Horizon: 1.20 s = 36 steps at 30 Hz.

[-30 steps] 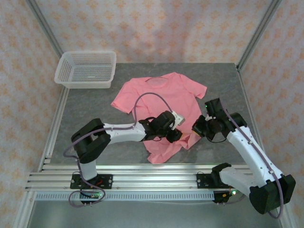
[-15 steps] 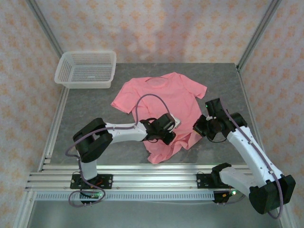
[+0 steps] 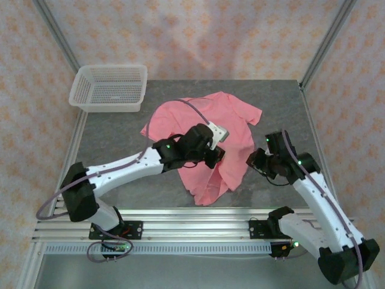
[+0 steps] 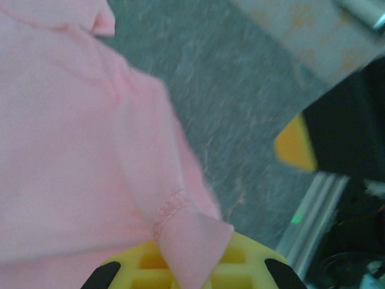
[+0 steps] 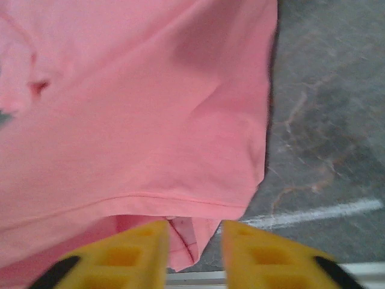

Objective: Fold the inside-out t-shirt

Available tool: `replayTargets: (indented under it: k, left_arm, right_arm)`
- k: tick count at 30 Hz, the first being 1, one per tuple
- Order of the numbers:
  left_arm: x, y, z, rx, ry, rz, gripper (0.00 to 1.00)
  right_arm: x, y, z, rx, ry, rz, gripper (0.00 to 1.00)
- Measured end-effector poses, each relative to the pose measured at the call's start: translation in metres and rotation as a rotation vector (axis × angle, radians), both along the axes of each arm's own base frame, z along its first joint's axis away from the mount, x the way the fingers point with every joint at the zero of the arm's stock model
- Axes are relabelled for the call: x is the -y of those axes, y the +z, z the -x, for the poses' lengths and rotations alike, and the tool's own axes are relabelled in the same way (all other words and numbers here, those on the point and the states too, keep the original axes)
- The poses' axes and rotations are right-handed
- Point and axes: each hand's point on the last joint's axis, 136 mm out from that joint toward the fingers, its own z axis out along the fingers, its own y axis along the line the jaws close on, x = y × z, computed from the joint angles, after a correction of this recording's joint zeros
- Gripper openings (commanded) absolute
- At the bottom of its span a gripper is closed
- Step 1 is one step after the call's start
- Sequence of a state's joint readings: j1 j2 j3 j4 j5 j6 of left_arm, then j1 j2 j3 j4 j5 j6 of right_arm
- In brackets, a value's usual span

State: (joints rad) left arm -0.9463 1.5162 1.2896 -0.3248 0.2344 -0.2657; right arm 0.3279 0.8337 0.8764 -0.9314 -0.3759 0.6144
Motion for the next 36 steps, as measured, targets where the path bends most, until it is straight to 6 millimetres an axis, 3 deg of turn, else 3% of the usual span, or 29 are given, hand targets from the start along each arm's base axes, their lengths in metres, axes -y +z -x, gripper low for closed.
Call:
replayTargets:
  k: [2, 8, 10, 15, 20, 23, 27, 33, 36]
  left_arm:
    - [-0.004, 0.01, 0.002, -0.007, 0.015, 0.014, 0.0]
    - [-0.015, -0.002, 0.006, -0.064, 0.047, -0.034, 0.0]
    - [-0.018, -0.001, 0.006, -0.073, 0.053, -0.044, 0.0]
    - [-0.019, 0.024, 0.002, -0.059, 0.062, -0.023, 0.0]
    - [-0.017, 0.039, 0.0, -0.049, 0.066, -0.002, 0.0]
    - [-0.02, 0.037, 0.001, -0.065, 0.075, -0.011, 0.0]
    - [-0.02, 0.043, 0.001, -0.075, 0.081, -0.018, 0.0]
    - [-0.013, 0.057, 0.0, -0.095, 0.079, 0.025, 0.0]
    - [-0.002, 0.068, -0.003, -0.129, 0.076, 0.076, 0.0]
  right_arm:
    - [-0.007, 0.007, 0.005, 0.089, 0.051, -0.027, 0.38]
    - [-0.042, 0.026, 0.028, 0.441, 0.263, -0.15, 0.37]
    - [-0.054, 0.02, 0.028, 0.506, 0.317, -0.16, 0.31]
    - [-0.093, -0.009, 0.02, 0.55, 0.462, -0.052, 0.0]
    - [-0.127, -0.029, 0.003, 0.7, 0.531, 0.14, 0.0]
    - [-0.126, -0.035, -0.022, 0.784, 0.483, 0.301, 0.0]
    - [-0.121, -0.029, -0.053, 0.888, 0.388, 0.465, 0.0]
    - [-0.072, -0.017, -0.099, 0.923, 0.182, 0.673, 0.0]
    - [-0.071, -0.014, -0.108, 0.937, 0.179, 0.744, 0.0]
